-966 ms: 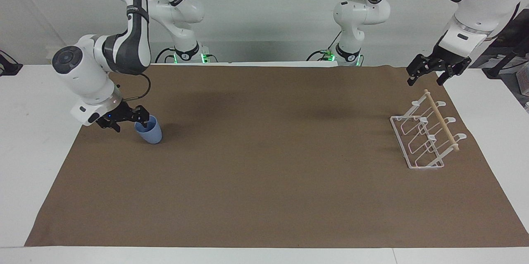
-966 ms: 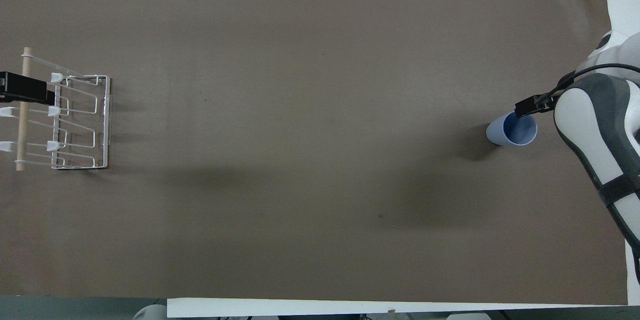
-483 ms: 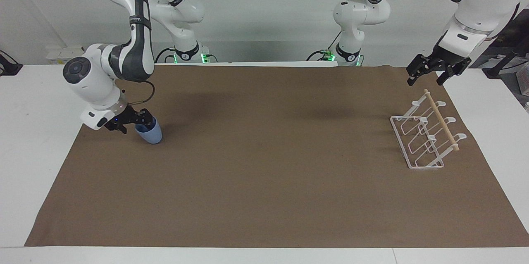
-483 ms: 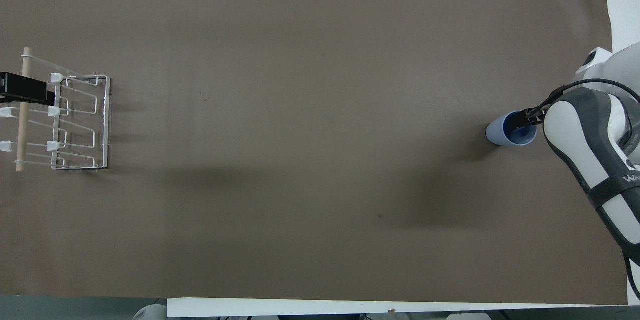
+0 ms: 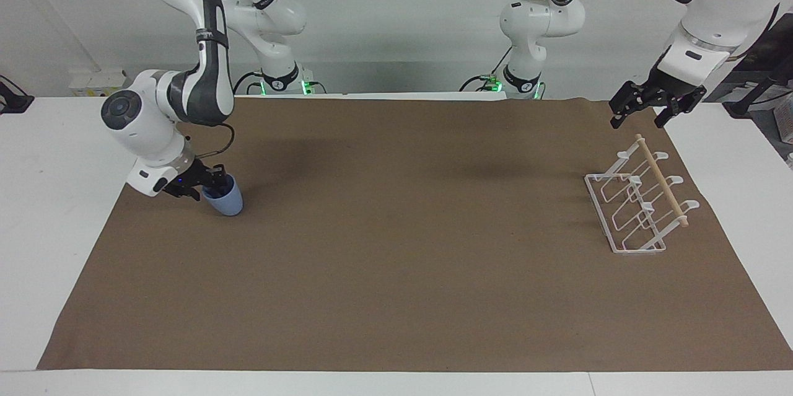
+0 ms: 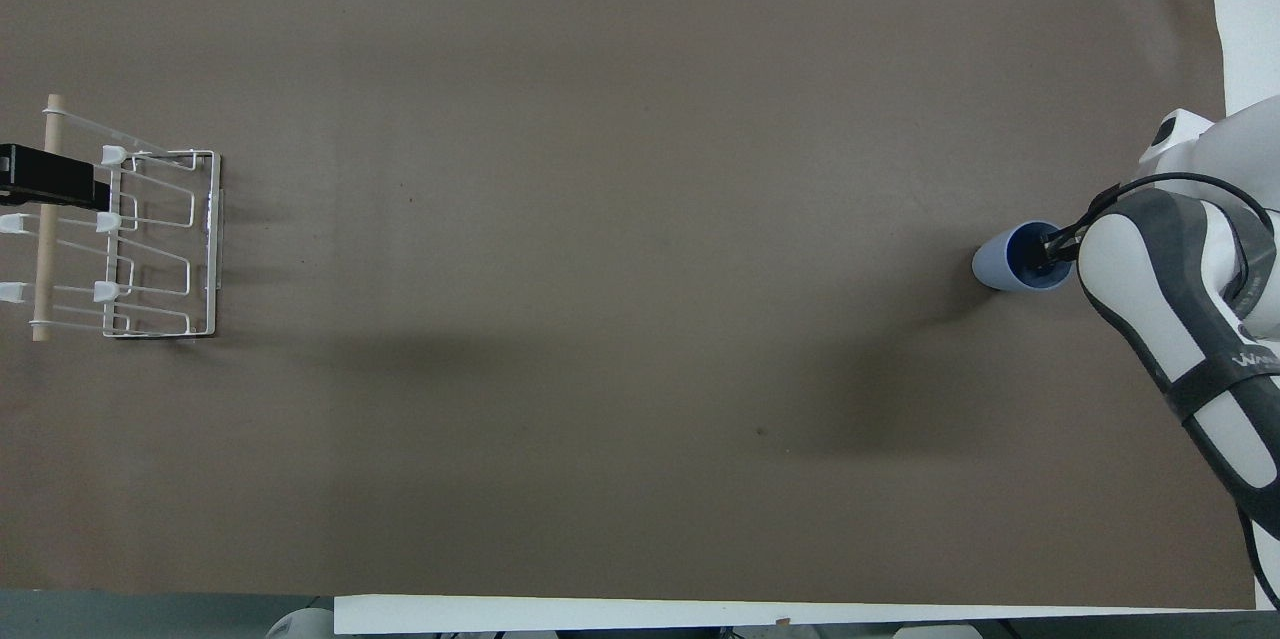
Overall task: Hang cup on cup holder
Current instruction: 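Lift the blue cup and tip it sideways toward the left gripper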
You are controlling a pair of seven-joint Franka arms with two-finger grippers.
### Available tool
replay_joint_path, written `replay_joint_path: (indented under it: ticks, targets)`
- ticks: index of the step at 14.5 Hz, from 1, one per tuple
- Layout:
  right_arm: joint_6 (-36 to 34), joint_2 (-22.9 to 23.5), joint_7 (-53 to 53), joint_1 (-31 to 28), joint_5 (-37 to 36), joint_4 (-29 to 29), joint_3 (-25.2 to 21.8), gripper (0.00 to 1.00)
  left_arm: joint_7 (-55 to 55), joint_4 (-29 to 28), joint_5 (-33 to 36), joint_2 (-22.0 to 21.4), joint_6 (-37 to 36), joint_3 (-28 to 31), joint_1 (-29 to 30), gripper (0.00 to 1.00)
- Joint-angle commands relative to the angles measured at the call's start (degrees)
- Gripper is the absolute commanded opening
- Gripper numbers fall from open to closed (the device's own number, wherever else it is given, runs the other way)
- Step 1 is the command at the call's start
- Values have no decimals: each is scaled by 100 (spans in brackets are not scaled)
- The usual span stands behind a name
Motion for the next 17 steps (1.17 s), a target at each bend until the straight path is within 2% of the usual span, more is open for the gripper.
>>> replay_joint_path:
  ticks: [1, 3, 7, 9, 17]
  targets:
    - [58, -73, -174, -46, 95, -93, 33, 0, -53, 29, -43, -54, -109, 46, -88, 100]
    - [-73, -65, -183, -38, 86, -5, 33, 0, -53, 29, -34, -54, -109, 46, -79, 100]
    - [-1083, -29, -271, 24, 296, 811, 207, 0, -53, 29, -43, -54, -100, 46, -79, 100]
    - [-1584, -38, -192, 24, 1154, 1137, 401, 0, -53, 29, -43, -54, -108, 46, -79, 100]
    - [-1814, -47, 774, 551, 4318, 1112, 534, 0, -53, -6, -34, -98, -240, 90, -70, 100]
